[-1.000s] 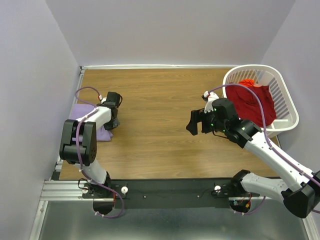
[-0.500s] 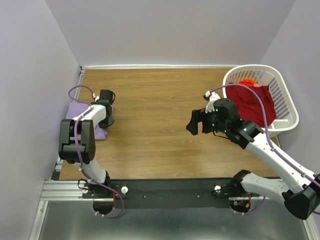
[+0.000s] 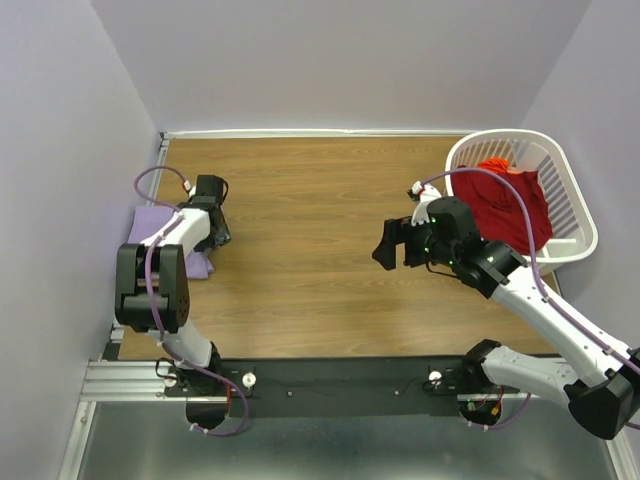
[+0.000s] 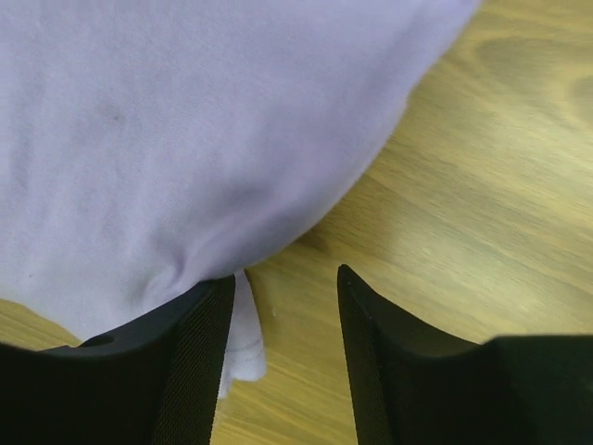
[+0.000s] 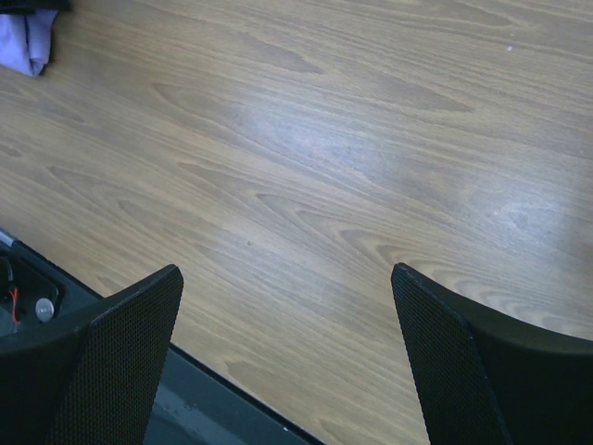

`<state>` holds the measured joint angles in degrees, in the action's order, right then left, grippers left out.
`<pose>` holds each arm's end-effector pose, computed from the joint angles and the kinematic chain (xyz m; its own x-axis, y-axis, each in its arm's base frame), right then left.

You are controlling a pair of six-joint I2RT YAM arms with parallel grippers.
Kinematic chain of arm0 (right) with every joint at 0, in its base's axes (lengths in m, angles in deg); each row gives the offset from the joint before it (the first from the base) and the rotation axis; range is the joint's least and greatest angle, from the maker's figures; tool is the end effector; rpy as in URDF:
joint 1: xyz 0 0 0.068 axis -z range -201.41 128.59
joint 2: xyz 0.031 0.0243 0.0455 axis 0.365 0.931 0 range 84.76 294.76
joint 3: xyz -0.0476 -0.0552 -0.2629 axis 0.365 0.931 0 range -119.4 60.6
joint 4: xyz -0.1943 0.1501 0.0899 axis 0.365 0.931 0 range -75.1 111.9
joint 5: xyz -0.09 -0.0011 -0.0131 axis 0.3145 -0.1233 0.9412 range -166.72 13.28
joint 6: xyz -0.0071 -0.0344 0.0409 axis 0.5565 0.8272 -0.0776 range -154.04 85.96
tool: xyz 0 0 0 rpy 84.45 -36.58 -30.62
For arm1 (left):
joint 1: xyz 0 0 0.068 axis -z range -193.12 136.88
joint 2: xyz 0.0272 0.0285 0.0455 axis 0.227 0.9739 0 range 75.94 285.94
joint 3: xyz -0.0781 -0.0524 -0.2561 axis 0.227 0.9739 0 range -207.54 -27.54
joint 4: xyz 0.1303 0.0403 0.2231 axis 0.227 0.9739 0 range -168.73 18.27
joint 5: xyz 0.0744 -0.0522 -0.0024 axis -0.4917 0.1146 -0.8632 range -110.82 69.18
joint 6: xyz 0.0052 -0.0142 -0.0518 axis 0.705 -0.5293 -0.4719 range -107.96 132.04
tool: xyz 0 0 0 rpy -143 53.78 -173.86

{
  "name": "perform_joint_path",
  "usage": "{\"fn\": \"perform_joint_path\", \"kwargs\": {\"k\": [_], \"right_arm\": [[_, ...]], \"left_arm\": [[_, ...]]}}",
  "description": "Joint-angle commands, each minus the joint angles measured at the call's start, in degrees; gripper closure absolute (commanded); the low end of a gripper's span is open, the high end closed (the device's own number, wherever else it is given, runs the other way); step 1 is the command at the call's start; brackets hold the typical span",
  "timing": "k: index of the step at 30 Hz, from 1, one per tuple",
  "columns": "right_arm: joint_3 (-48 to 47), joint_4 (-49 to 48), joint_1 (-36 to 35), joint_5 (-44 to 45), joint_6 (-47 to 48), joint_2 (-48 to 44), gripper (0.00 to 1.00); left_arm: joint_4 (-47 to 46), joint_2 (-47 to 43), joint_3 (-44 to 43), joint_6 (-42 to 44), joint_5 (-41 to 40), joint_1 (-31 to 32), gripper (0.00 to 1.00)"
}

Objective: Fold and stack the t-shirts
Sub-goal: Neatly place the folded tshirt to the corner, then reset both grippers

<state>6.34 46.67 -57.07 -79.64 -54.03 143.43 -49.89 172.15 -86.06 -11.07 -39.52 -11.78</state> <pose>0.1777 0.1299 0.3153 -0.6612 -0.0542 -0.7482 -0.4146 0.8576 0.3043 0.3223 0.0039 0.1749 -0.8020 -0.3531 -0.4818 -0.4569 0.8822 0.1140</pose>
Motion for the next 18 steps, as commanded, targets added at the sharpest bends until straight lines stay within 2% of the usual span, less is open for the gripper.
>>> {"fn": "perform_joint_path", "kwargs": {"k": [1,5,9,12,18], "right_arm": [[-2.78,1.98,0.15,5.1,-1.1,-1.46,0.0],[-4.01,2.77,0.15,11.52,-1.72,-3.39,0.0],[-5.59,3.65,0.06,19.25,-2.16,-6.11,0.0],[-5.95,4.09,0.06,24.44,-1.81,-9.61,0.0],[-4.45,4.18,0.06,35.07,0.12,-17.35,0.0]], "left_arm": [[-2.2,-9.44,0.69,0.26,4.81,0.76,0.43],[-4.84,-19.98,2.8,0.0,10.25,4.98,0.4],[-5.37,-32.54,3.59,-0.35,10.61,7.18,0.37],[-6.16,-47.36,3.85,-0.18,8.95,7.09,0.34],[-8.71,-67.96,7.89,0.52,0.8,7.18,0.28]]}}
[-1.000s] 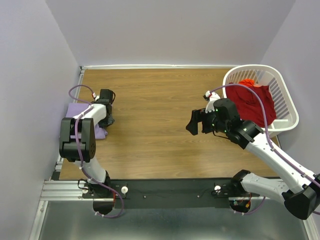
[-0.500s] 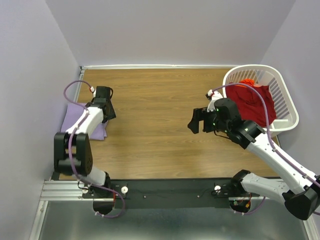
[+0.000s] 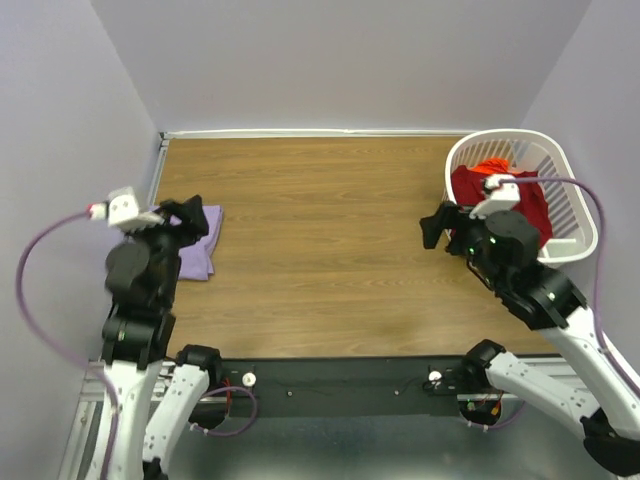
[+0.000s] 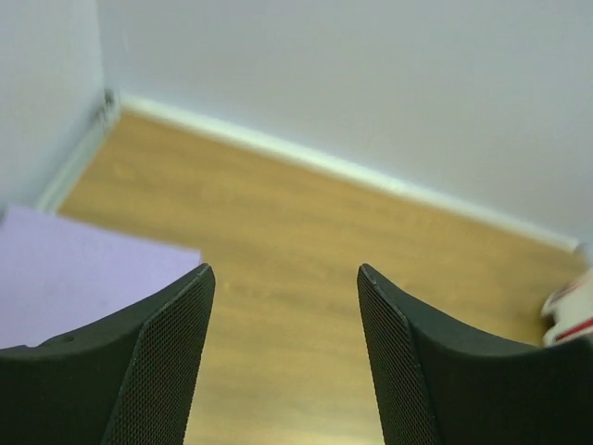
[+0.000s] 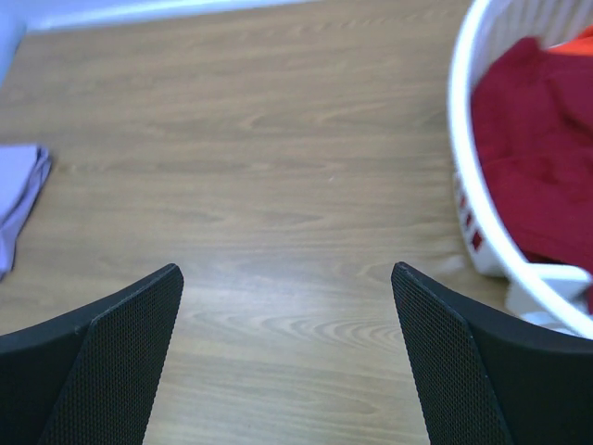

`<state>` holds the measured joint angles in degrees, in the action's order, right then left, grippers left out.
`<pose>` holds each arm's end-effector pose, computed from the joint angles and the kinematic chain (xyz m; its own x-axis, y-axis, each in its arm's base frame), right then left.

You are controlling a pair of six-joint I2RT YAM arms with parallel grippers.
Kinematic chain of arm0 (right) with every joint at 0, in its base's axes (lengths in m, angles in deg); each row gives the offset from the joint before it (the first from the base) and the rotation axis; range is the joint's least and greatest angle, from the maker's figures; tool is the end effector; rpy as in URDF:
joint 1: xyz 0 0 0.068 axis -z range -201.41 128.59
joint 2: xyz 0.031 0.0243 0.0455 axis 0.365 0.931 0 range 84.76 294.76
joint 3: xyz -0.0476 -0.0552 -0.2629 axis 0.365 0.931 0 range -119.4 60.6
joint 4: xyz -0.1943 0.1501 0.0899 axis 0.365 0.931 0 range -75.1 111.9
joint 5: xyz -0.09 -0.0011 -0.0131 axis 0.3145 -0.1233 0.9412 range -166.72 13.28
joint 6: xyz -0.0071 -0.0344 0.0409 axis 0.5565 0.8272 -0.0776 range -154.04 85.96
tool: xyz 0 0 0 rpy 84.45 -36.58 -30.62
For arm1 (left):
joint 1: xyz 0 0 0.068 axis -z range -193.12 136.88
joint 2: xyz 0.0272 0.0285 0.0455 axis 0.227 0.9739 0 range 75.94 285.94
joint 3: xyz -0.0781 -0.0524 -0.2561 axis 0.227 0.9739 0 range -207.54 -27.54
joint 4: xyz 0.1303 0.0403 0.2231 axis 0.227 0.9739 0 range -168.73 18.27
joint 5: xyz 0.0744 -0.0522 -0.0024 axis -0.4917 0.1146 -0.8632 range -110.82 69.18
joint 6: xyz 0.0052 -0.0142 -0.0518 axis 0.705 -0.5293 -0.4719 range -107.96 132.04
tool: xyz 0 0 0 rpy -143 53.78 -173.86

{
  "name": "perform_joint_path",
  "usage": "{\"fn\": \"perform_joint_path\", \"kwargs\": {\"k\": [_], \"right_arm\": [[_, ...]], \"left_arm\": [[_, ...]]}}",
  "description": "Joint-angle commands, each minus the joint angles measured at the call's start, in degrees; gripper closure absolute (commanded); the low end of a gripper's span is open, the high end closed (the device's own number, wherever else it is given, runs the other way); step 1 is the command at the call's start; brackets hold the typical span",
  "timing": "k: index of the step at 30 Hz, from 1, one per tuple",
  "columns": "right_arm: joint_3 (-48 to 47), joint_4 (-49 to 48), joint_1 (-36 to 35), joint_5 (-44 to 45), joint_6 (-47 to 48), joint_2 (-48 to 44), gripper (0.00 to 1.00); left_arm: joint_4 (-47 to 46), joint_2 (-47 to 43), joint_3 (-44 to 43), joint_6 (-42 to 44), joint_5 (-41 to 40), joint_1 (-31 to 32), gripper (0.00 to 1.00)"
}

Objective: Fold and stack the t-shirts
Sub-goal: Reset both grippers

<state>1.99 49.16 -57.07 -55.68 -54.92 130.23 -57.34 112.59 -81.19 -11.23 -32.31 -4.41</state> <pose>0.1373 0.0830 0.3772 -0.3705 0.1436 -0.9176 -0.1499 0.9658 0.2117 0.1331 -0.0131 0.3918 -0.0505 -0.3839 -0.9220 -0.0737 0.9221 -0.3799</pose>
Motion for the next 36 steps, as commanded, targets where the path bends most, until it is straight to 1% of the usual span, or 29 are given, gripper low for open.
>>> {"fn": "perform_joint_path", "kwargs": {"k": [1,2,3,4,5,6,7,8,9,13,17,23,32,36], "right_arm": [[0.51,1.69,0.06,12.87,1.28,-6.6,0.0],[0.77,1.6,0.06,14.63,1.63,-7.76,0.0],[1.3,1.6,0.06,17.26,2.42,-10.12,0.0],[1.57,1.51,0.06,18.07,2.86,-10.14,0.0],[2.09,1.25,0.06,19.29,3.3,-12.14,0.0],[2.44,1.16,0.06,21.22,3.74,-13.12,0.0],[2.97,0.55,-0.02,22.37,4.09,-14.09,0.0],[4.11,0.37,0.06,22.9,5.05,-15.66,0.0],[4.73,0.02,0.06,24.3,5.5,-16.46,0.0],[7.19,-1.04,0.06,25.37,5.77,-19.72,0.0],[8.51,-2.09,0.06,25.54,5.59,-22.27,0.0],[9.48,-2.97,0.06,25.28,5.85,-24.73,0.0],[10.09,-3.85,0.06,24.4,6.56,-25.26,0.0],[10.44,-4.11,0.06,24.05,6.73,-25.35,0.0]], "left_arm": [[-1.17,-13.13,3.37,0.68,-8.18,-0.18,0.25],[-1.26,-15.53,3.64,1.03,-9.51,-0.18,0.23],[-1.87,-20.25,4.68,1.64,-12.13,-0.18,0.2],[-2.66,-22.56,5.3,2.69,-12.77,-0.18,0.18],[-3.36,-24.58,6.0,3.57,-13.56,-0.18,0.16],[-4.94,-26.6,7.4,6.02,-14.61,-0.18,0.16],[-5.47,-29.84,8.03,7.0,-15.4,-0.1,0.15],[-6.09,-31.09,8.47,7.53,-16.19,-0.1,0.15],[-6.27,-32.41,9.52,7.53,-18.55,-0.01,0.13],[-7.85,-38.3,11.72,7.36,-22.79,0.08,0.12],[-9.08,-39.72,12.25,7.62,-23.58,0.17,0.12],[-11.45,-38.23,13.22,8.15,-24.29,0.17,0.12],[-13.3,-37.17,16.03,7.71,-22.97,0.17,0.12],[-14.96,-37.34,17.78,9.29,-22.27,0.17,0.12]]}}
